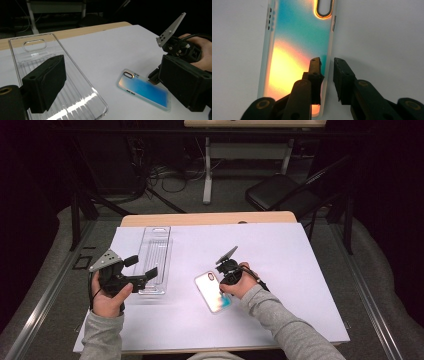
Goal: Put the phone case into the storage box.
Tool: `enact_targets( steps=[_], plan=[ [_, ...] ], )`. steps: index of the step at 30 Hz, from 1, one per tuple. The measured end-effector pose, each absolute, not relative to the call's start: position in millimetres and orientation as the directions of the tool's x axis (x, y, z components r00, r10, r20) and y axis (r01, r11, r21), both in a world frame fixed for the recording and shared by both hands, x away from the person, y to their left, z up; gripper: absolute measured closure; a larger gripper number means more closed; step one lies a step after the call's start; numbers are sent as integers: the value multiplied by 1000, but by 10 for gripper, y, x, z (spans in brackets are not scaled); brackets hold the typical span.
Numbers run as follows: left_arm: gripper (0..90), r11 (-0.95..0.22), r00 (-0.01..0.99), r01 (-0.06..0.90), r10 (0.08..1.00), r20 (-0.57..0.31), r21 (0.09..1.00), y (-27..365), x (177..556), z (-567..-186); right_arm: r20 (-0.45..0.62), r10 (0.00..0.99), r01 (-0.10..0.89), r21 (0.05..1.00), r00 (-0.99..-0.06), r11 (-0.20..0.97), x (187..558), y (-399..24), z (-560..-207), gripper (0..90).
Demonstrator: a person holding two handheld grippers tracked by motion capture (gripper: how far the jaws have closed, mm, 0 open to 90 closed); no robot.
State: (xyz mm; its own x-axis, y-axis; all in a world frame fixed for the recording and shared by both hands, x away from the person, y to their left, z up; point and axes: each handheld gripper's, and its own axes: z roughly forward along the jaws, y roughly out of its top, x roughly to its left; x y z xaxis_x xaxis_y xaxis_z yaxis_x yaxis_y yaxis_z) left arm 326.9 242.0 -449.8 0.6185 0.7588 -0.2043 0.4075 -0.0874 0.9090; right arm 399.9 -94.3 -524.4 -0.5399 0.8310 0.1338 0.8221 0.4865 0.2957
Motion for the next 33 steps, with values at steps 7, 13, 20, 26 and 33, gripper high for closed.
enact_targets(
  steps=[7,13,20,26,33],
  plan=[
    [81,-86,618,410,758,-207,908,2418,3270,-4502,158,838,837,280,-523,469,4002,-936,-5262,776],
    [81,-90,620,410,757,-205,908,2420,3274,-4508,159,845,846,269,-511,461,4007,-932,-5284,799],
    [81,-88,619,414,757,-209,906,2420,3280,-4520,176,850,853,277,-497,442,4014,-947,-5303,822],
    [81,-89,617,417,758,-210,905,2421,3284,-4528,191,861,869,264,-471,417,4024,-960,-5299,854],
    [81,-94,619,417,758,-207,904,2420,3286,-4532,189,866,875,251,-463,413,4029,-964,-5292,861]
  ],
)
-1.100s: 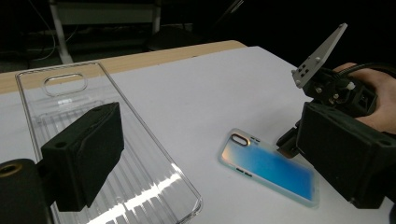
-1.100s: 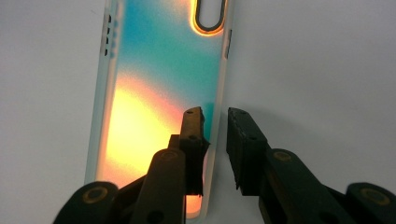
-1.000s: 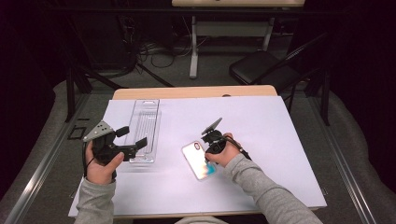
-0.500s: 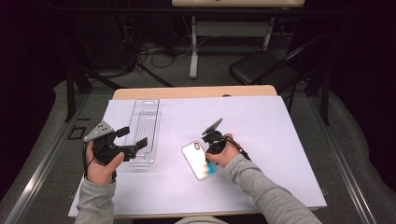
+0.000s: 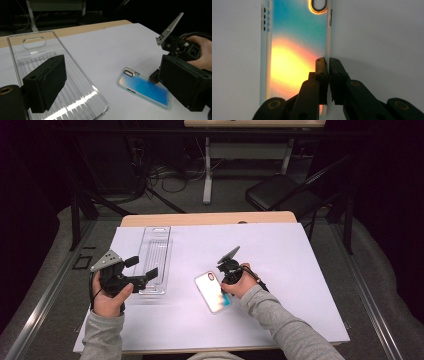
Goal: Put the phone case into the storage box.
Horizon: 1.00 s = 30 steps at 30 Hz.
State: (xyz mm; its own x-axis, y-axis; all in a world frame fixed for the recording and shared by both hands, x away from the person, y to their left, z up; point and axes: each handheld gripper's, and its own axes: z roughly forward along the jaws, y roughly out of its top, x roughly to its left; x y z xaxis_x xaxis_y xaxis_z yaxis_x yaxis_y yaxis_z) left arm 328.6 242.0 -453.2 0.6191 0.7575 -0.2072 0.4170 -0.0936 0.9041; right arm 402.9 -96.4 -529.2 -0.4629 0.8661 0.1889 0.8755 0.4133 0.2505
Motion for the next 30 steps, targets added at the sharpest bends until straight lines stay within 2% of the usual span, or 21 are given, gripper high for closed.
enact_targets(
  steps=[30],
  plan=[
    [81,-94,616,421,759,-209,902,2421,3290,-4544,207,871,884,257,-445,391,4030,-977,-5303,870]
  ],
)
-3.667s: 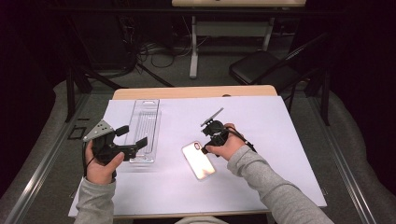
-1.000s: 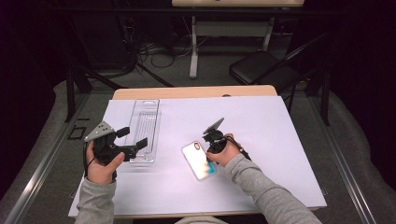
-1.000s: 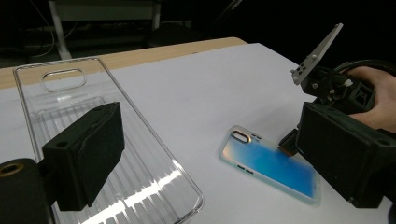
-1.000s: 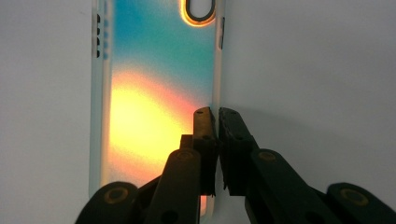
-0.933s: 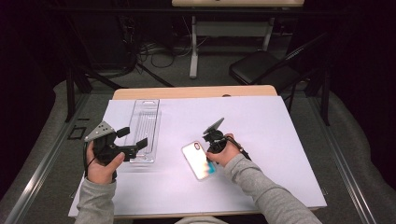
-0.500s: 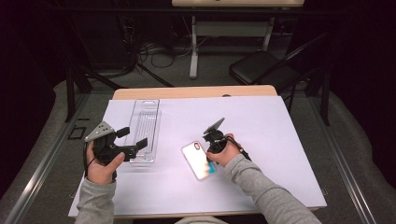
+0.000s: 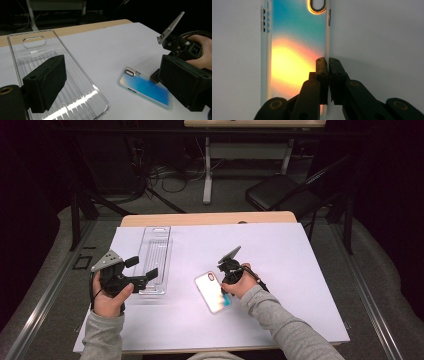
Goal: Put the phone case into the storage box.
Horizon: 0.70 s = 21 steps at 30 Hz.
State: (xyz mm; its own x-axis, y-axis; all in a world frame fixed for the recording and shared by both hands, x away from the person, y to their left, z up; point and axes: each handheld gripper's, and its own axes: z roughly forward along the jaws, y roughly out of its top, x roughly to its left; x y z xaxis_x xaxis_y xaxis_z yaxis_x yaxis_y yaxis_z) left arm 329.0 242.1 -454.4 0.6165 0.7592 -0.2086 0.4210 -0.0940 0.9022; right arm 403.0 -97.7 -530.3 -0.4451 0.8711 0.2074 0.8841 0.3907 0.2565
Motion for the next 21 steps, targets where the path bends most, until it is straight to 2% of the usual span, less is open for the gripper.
enact_targets(
  steps=[21],
  plan=[
    [81,-97,617,424,758,-210,900,2405,3291,-4555,221,870,886,268,-440,380,4010,-968,-5297,873]
  ],
)
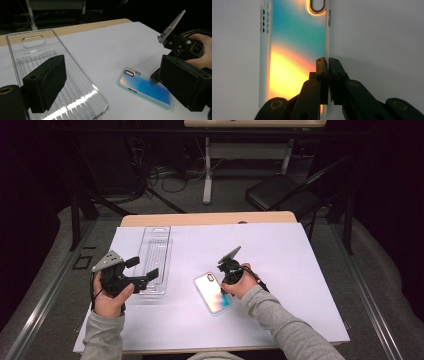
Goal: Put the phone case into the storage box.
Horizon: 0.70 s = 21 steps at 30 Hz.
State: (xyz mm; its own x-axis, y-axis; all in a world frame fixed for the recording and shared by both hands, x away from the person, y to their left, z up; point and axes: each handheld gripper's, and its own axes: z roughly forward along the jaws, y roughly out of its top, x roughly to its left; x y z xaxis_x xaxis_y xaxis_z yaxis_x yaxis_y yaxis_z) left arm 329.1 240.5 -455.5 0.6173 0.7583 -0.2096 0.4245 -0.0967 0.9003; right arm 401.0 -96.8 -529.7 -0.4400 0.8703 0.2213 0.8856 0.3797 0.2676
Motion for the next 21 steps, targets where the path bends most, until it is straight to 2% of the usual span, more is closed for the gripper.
enact_targets(
  steps=[8,21],
  plan=[
    [81,-104,621,423,757,-204,900,2394,3292,-4559,201,867,879,255,-456,403,4012,-981,-5259,873],
    [81,-75,629,424,741,-234,903,2339,3296,-4583,210,868,875,295,-450,383,4006,-988,-5232,873]
  ],
)
